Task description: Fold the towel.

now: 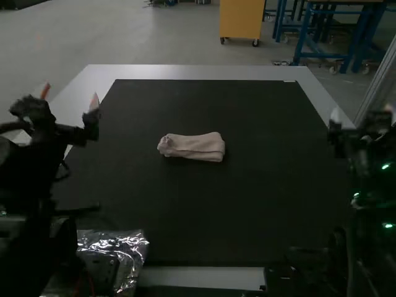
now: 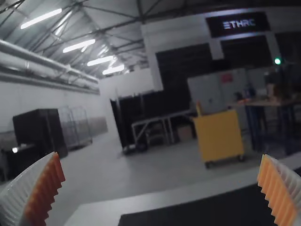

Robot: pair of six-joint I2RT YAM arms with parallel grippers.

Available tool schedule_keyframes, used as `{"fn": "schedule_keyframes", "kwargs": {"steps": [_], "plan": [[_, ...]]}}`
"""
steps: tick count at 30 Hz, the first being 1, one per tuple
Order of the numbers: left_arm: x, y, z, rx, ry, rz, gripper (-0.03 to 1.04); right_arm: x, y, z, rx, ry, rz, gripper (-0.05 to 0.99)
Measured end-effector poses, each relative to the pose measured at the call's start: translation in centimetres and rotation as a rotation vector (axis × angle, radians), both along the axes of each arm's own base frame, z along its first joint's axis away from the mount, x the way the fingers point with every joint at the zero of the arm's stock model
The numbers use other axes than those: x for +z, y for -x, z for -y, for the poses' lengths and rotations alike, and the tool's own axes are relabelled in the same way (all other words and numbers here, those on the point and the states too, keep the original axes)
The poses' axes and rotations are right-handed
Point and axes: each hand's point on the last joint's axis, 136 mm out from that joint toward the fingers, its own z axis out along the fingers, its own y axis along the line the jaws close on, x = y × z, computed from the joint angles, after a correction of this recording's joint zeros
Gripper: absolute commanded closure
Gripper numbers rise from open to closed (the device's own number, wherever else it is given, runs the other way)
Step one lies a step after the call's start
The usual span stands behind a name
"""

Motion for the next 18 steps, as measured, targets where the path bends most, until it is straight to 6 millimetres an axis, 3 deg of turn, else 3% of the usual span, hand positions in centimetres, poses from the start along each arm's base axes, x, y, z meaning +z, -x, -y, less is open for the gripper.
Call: {"fn": "schedule_keyframes", "kwargs": {"steps": [2,4,8,12,18], "plan": [[-1.4,-0.5,-0.1,0.002,0.005,-0.012,0.04,-2.6,-0.6,0.5,-0.031,-0.007,-0.09,0.02],[-3.0,-1.0,-0.2,0.006,0.009,-0.058,0.04,-3.3,-0.6,1.0,-0.054,-0.036,-0.114,0.02],[-7.3,-2.3,-0.9,0.04,0.045,-0.238,0.04,-7.0,-0.8,1.6,-0.082,-0.092,-0.257,0.02],[-10.4,-2.6,-1.3,0.061,0.061,-0.366,0.04,-7.9,-0.8,1.6,-0.076,-0.116,-0.287,0.02],[-11.4,-2.7,-1.5,0.071,0.077,-0.407,0.04,-8.5,-0.9,0.8,-0.028,-0.128,-0.308,0.02]]}}
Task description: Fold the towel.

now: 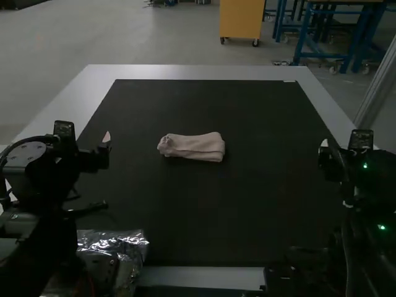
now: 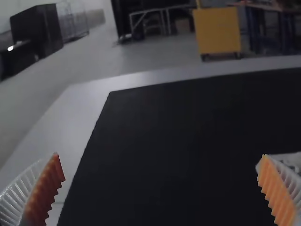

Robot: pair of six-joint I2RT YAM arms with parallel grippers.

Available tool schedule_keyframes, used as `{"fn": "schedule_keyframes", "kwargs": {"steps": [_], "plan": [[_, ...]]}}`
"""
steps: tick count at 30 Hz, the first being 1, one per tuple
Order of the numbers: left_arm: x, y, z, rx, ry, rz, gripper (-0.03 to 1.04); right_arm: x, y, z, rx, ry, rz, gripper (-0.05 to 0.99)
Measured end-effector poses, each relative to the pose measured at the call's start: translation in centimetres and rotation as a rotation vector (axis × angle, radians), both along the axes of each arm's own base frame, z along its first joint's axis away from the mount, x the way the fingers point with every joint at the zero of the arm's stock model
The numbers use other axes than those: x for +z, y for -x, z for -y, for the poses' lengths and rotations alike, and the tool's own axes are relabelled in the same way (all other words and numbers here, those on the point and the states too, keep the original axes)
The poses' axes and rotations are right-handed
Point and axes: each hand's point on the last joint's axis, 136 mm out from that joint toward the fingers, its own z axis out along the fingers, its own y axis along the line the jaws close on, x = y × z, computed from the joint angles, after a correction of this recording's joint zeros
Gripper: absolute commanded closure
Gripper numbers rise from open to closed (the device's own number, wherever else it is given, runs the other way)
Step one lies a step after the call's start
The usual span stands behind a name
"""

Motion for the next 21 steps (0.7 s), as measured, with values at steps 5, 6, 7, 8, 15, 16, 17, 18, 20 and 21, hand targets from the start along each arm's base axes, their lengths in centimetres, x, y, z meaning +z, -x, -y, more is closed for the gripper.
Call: {"fn": "schedule_keyframes", "kwargs": {"steps": [5,6,7,8,15,16,17,18,20,21], "plan": [[0.0,0.0,0.0,0.003,0.003,0.0,0.04,0.0,-0.1,-0.3,0.019,-0.007,0.0,0.02],[0.0,0.0,0.0,0.002,0.003,0.0,0.04,0.0,-0.1,-0.4,0.021,-0.011,0.0,0.02],[0.0,0.0,0.0,0.002,0.003,0.0,0.04,-0.1,-0.1,-0.4,0.023,-0.016,0.001,0.02],[0.0,0.0,0.0,0.003,0.003,0.0,0.04,-0.1,-0.1,-0.4,0.026,-0.021,0.0,0.02],[0.0,0.0,-0.1,0.003,0.003,0.0,0.04,-1.2,-0.3,-2.8,0.16,-0.044,-0.042,0.02],[0.0,0.0,-0.1,0.003,0.003,0.0,0.04,-1.2,-0.3,-3.0,0.174,-0.045,-0.043,0.02],[0.0,0.0,-0.1,0.003,0.003,0.0,0.04,-1.2,-0.3,-3.2,0.183,-0.046,-0.043,0.02],[0.0,0.0,-0.1,0.003,0.003,0.0,0.04,-1.2,-0.4,-3.3,0.191,-0.047,-0.044,0.02],[0.0,0.0,0.0,0.003,0.003,0.0,0.04,-1.2,-0.4,-3.5,0.202,-0.05,-0.044,0.02],[0.0,0.0,-0.1,0.003,0.003,0.0,0.04,-1.2,-0.4,-3.6,0.205,-0.051,-0.044,0.02]]}}
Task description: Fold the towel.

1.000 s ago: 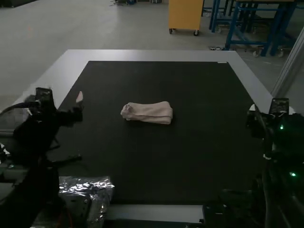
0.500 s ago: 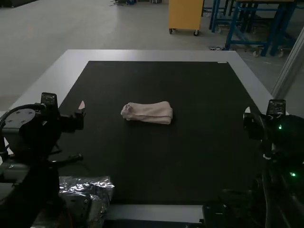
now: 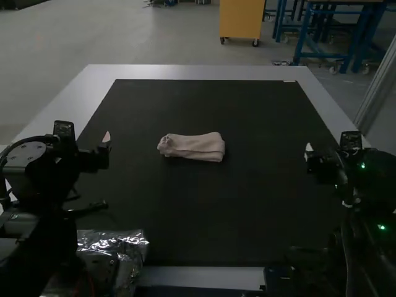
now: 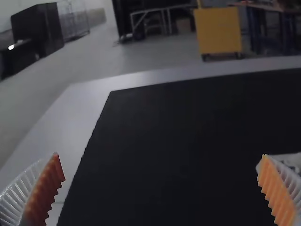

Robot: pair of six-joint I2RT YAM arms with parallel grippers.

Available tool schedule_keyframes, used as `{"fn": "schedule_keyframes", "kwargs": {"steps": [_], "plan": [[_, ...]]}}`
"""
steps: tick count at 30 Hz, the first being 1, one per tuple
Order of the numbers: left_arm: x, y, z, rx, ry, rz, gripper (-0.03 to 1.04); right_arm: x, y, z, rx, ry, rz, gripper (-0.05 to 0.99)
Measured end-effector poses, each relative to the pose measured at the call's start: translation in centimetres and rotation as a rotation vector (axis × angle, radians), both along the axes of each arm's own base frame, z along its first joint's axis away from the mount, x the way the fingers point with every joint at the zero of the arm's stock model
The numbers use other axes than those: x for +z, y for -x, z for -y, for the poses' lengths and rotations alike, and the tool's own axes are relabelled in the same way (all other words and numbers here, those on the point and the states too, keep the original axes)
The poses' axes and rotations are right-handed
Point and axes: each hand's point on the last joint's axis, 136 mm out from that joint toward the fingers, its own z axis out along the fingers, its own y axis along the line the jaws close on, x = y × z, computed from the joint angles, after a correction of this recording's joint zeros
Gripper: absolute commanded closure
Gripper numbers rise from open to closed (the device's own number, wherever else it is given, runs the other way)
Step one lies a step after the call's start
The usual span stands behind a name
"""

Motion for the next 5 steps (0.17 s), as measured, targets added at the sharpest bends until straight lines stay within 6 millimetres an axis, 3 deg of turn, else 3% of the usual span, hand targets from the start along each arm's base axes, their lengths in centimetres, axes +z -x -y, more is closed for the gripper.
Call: {"fn": "schedule_keyframes", "kwargs": {"steps": [5], "plan": [[0.0,0.0,0.0,0.0,0.0,0.0,0.04,0.01,0.0,-0.16,0.009,-0.001,0.0,0.02]]}}
